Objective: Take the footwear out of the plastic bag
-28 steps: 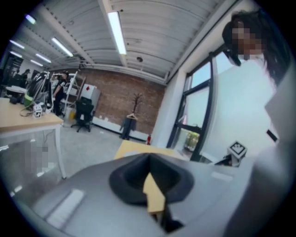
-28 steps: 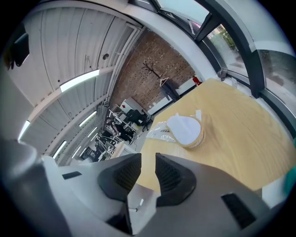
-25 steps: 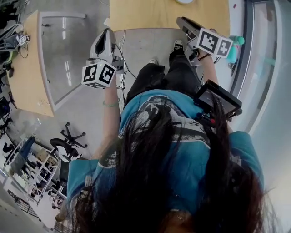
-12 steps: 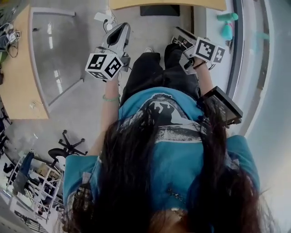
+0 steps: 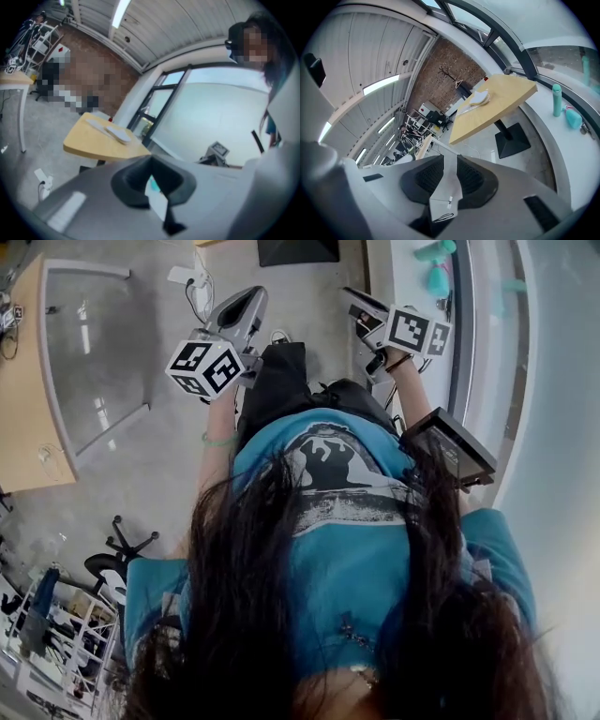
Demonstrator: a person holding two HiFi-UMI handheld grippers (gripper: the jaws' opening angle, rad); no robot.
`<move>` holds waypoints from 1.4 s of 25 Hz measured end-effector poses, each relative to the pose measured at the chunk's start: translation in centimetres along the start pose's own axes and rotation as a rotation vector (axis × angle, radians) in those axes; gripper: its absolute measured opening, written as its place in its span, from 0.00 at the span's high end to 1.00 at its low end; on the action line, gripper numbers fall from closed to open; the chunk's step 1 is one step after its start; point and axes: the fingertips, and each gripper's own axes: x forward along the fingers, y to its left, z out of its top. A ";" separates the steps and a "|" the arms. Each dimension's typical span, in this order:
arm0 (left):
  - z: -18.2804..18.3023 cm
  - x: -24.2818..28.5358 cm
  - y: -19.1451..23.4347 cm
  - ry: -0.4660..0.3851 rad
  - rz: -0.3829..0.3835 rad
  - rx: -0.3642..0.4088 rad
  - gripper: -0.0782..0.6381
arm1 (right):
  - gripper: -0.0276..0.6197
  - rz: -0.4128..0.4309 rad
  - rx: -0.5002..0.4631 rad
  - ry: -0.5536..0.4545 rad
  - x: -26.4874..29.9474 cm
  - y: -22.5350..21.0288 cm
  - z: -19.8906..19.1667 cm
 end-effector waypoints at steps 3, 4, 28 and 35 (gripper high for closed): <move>-2.5 -0.4 -3.1 0.005 0.030 0.019 0.89 | 0.81 -0.031 -0.090 0.030 -3.7 -0.9 -2.5; -3.6 -0.6 -4.4 0.009 0.039 0.023 0.89 | 0.81 -0.046 -0.129 0.044 -5.2 -1.3 -3.7; -10.9 -7.1 -17.8 0.039 0.147 0.079 0.89 | 0.84 0.078 -0.257 0.092 -16.2 0.6 -13.0; -9.6 -7.7 -18.8 0.028 0.134 0.103 0.89 | 0.85 0.078 -0.281 0.085 -16.8 2.3 -12.4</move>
